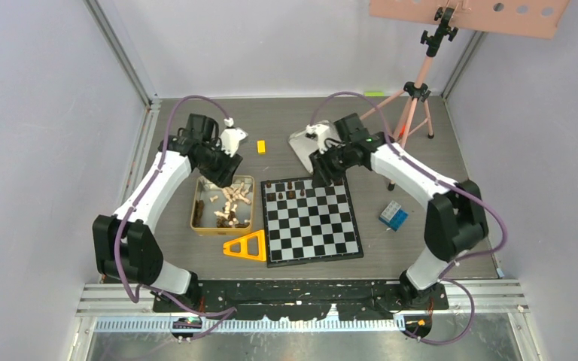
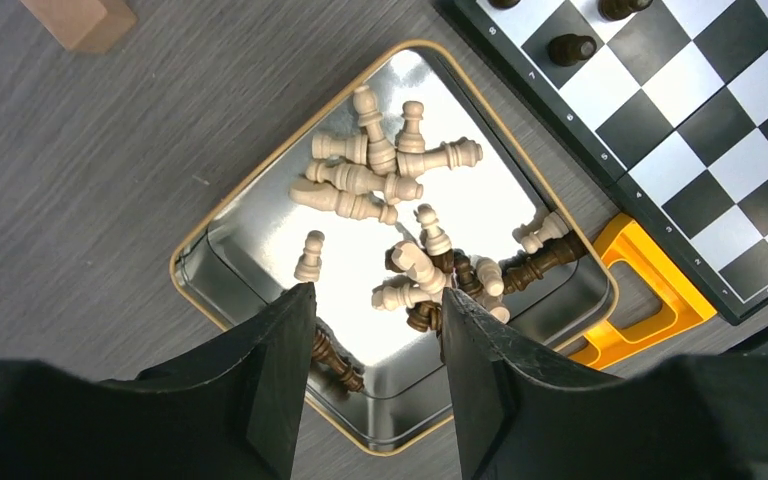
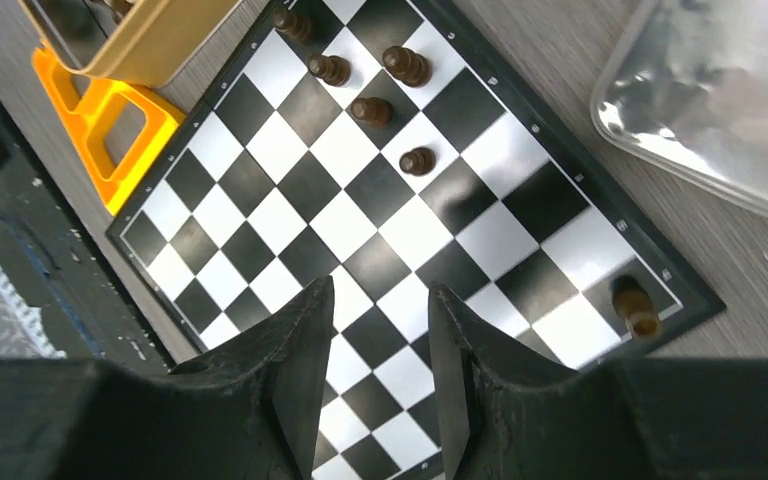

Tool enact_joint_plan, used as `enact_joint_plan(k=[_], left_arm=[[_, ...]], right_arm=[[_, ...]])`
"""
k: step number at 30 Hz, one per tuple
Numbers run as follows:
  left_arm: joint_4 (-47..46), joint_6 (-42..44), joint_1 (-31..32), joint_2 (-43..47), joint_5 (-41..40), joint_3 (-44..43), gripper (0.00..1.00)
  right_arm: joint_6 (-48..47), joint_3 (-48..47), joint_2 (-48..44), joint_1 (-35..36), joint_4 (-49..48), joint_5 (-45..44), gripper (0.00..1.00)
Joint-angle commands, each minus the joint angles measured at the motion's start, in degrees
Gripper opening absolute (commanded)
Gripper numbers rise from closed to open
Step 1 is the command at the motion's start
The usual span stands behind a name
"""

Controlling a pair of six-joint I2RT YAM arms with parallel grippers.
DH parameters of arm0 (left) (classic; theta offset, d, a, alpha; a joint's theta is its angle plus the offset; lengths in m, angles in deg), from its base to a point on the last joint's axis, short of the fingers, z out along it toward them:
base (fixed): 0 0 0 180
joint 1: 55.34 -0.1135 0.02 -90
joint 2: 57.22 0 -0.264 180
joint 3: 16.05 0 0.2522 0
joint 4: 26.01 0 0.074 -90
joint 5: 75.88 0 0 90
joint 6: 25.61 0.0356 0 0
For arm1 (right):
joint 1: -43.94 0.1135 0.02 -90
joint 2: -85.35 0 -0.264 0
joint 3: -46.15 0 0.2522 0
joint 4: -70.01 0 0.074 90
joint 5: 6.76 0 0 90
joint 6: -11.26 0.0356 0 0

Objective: Set up the chess pieces on the board
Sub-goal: Adjust the chess piece on the chessboard.

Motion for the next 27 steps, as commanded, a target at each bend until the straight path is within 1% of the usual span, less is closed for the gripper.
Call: enact_joint_plan(k=[1,5,11,16,27], left_arm=[[-3.08,-1.50,-3.96,0.89,6.60,0.52,0.52],[-2.53,-1.63,-6.71,0.20,9.04,-0.05,0.53],[-1.74,-1.69,-8.99,-1.53,12.07,-1.49,0.53],[-1.81,-1.65,-9.23,-1.91,12.51,-2.28,0.53],[-1.89,-1.32,-9.33,-2.52,12.58,-3.32,0.53]], right_arm=[[-4.07,-6.13,6.62,3.70,1.55,-4.79,0.45],[-5.15,-8.54,11.97,5.63,1.82,-5.91,0.43],[-5.97,-9.05,16.12,7.52,0.31,-6.84,0.40],[-6.47,-9.21,17.38,8.40,-0.35,-7.58,0.38],[-8.33,-10.36,19.56,9.09,-1.12,-8.95,0.38]])
